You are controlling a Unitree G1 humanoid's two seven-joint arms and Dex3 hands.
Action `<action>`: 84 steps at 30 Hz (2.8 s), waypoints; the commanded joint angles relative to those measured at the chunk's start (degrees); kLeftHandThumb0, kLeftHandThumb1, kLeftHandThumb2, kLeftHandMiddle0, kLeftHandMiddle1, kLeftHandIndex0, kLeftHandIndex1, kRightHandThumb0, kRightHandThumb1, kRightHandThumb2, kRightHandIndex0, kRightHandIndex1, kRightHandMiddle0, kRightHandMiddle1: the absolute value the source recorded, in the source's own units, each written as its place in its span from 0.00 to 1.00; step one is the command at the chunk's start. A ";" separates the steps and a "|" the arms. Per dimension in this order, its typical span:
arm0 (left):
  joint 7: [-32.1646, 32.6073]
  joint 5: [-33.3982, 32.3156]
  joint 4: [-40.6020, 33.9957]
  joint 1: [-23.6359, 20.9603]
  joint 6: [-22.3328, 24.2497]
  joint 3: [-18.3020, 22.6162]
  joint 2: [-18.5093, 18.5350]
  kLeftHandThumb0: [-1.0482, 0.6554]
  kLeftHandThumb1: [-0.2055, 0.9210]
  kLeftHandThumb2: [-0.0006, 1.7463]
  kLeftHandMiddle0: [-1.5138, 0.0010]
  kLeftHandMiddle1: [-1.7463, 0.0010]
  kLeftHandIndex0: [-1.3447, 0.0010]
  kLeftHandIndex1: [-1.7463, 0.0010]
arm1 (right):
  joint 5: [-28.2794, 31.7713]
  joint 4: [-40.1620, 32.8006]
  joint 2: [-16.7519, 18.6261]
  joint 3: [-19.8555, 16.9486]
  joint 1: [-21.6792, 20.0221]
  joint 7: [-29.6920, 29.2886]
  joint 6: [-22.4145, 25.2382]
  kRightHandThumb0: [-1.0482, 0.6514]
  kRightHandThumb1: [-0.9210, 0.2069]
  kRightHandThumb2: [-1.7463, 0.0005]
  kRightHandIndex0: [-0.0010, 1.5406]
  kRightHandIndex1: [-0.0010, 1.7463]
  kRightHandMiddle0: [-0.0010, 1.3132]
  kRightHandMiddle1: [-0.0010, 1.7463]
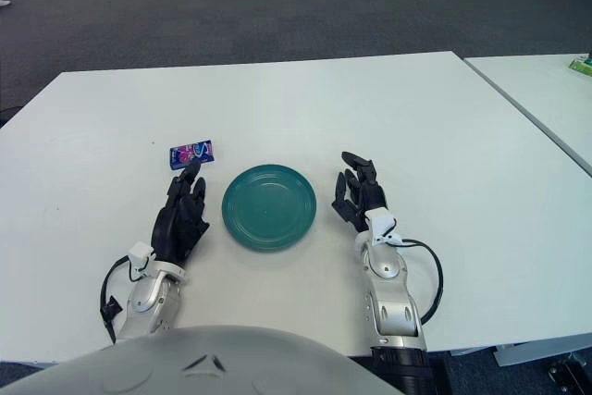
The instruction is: Put the gum into the plate.
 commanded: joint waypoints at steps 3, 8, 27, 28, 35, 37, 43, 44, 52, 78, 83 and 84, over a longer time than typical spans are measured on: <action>0.47 0.03 0.69 -0.70 0.73 0.39 -1.42 0.05 1.00 0.57 0.92 1.00 1.00 0.75 | 0.26 1.12 0.39 0.41 0.52 0.57 2.24 0.24 0.00 0.49 0.30 0.01 0.00 0.44; 1.06 0.24 -1.12 -1.27 1.60 -0.02 -1.82 0.06 1.00 0.57 0.92 1.00 1.00 0.74 | 0.41 1.09 0.36 0.29 0.46 0.63 2.38 0.24 0.00 0.50 0.29 0.01 0.00 0.45; 10.58 5.03 -0.24 -22.89 8.95 5.40 1.45 0.12 1.00 0.50 0.75 0.96 0.98 0.47 | -0.04 4.13 0.85 0.63 -0.98 0.02 1.03 0.24 0.00 0.49 0.30 0.01 0.00 0.45; 10.42 6.78 1.75 -25.26 8.72 5.67 3.03 0.12 1.00 0.50 0.75 0.96 0.97 0.47 | -0.08 4.29 0.91 0.65 -1.08 -0.06 0.87 0.24 0.00 0.49 0.30 0.01 0.00 0.45; 11.87 23.53 10.34 -33.66 5.14 3.08 12.90 0.12 1.00 0.46 0.77 0.98 1.00 0.52 | -0.16 5.38 1.14 0.68 -1.57 -0.33 -0.08 0.23 0.00 0.49 0.31 0.01 0.00 0.45; 12.15 28.15 13.38 -36.00 4.28 1.96 16.22 0.10 1.00 0.45 0.78 0.98 1.00 0.53 | -0.12 5.64 1.22 0.65 -1.60 -0.40 -0.32 0.23 0.00 0.49 0.31 0.01 0.00 0.46; 12.63 38.12 23.29 -42.77 0.25 -2.24 23.42 0.06 1.00 0.41 0.79 0.99 1.00 0.50 | -0.01 5.75 1.45 0.60 -1.48 -0.60 -0.73 0.24 0.00 0.49 0.31 0.01 0.00 0.47; 12.86 39.96 24.85 -43.90 -0.38 -3.35 24.46 0.05 1.00 0.39 0.80 0.99 1.00 0.48 | 0.05 5.69 1.44 0.55 -1.42 -0.59 -0.76 0.24 0.00 0.50 0.31 0.01 0.00 0.48; 12.19 47.15 33.55 -51.03 -3.31 -9.38 27.95 0.01 1.00 0.31 0.84 1.00 1.00 0.45 | 0.41 5.79 1.28 0.05 -1.08 -0.52 -0.98 0.24 0.00 0.50 0.32 0.02 0.00 0.50; 5.58 50.41 60.15 -63.62 -5.11 -19.37 26.30 0.00 1.00 0.21 0.93 1.00 0.97 0.41 | 0.11 7.16 1.15 -1.03 -1.12 -1.52 -1.74 0.23 0.00 0.51 0.33 0.02 0.01 0.51; 4.84 50.41 63.41 -64.45 -4.61 -20.04 25.67 0.00 1.00 0.21 0.94 1.00 0.95 0.40 | 0.00 7.24 1.12 -1.28 -1.06 -1.67 -1.60 0.23 0.00 0.51 0.34 0.02 0.01 0.51; 4.75 50.43 63.93 -64.58 -4.52 -20.16 25.61 0.00 1.00 0.21 0.94 1.00 0.94 0.39 | -0.04 7.22 1.11 -1.30 -1.03 -1.69 -1.59 0.23 0.00 0.51 0.34 0.02 0.01 0.51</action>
